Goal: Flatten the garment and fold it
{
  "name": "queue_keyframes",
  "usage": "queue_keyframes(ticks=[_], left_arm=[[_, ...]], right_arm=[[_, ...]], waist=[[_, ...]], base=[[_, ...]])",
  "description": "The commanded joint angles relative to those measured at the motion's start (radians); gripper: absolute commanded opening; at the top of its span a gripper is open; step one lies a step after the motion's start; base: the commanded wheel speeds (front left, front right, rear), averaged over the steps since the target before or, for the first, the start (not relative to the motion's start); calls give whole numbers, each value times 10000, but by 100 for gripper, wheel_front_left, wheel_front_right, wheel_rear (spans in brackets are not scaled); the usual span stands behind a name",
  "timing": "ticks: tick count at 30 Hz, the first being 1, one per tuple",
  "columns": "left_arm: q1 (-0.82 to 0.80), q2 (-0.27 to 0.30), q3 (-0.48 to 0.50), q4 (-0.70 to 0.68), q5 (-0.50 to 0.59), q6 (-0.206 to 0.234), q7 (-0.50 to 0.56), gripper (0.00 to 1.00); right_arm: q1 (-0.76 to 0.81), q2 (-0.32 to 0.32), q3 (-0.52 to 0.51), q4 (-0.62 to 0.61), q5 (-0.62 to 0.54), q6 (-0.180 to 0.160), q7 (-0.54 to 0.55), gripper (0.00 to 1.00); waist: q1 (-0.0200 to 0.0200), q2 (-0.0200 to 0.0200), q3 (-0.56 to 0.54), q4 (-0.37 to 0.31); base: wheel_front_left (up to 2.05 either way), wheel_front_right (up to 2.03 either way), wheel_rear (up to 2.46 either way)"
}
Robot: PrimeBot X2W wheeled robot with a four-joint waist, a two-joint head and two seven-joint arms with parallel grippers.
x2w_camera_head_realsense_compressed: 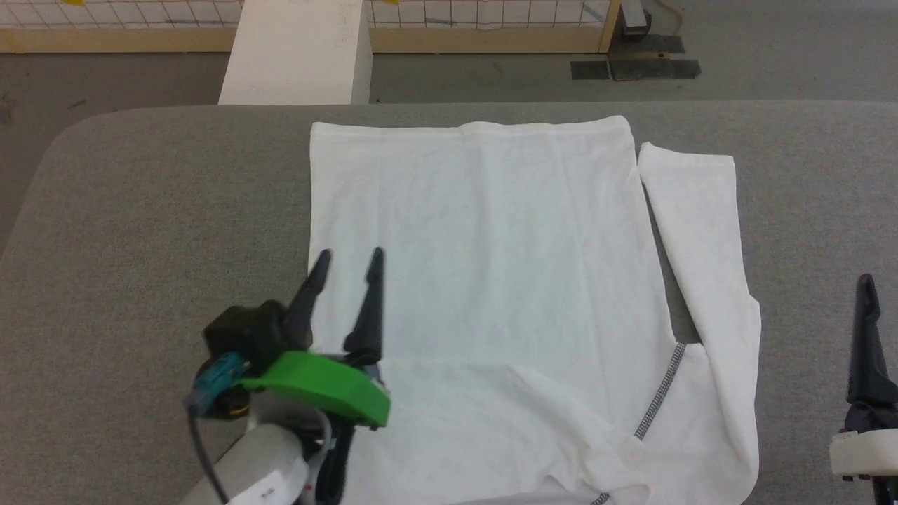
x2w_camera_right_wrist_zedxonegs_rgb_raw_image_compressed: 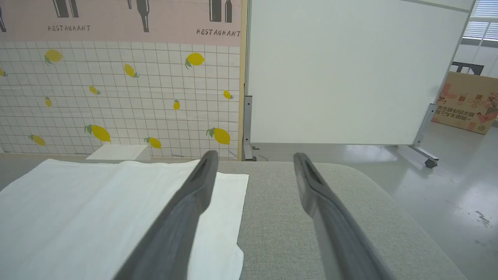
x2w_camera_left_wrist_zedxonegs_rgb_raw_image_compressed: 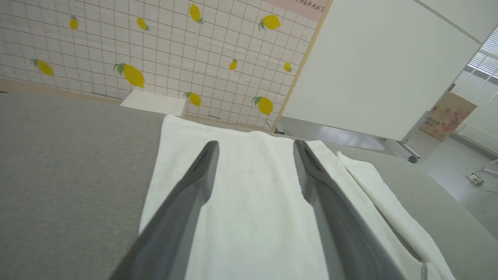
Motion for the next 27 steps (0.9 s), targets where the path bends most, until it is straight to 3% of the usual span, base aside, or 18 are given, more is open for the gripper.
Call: queue_keyframes(ticks=[1,3,7,11,18,27], left_arm=[[545,276,441,-253,33,166,-119,100],[1286,425,1309,-765,230,369,-177,100],[2838,502,2867,-1729,1606,719,-188,100],[4116,595,3585,-1905,2730,794,-190,100],[5092,320,4289,-2159,4261,498,-191,100],[5171,-338,4706,-2104,4479,-233,-192,100]], right_arm=[[37,7,59,76,68,-15,-72,100],[55,7,104,149,90,-15,-105,100],[139,7,143,285,182,-15,-175,100],[258,7,168,448,289,-15,-213,100],[471,7,142,740,503,-15,-263,100],[398,7,176,732,418,-15,-154,100]], waist=[[0,0,-30,-9],[0,0,-87,-4],[0,0,-169,50],[0,0,-291,105],[0,0,-487,241],[0,0,-401,164]], base=[[0,0,0],[0,0,0],[0,0,0],[0,0,0],[0,0,0],[0,0,0]])
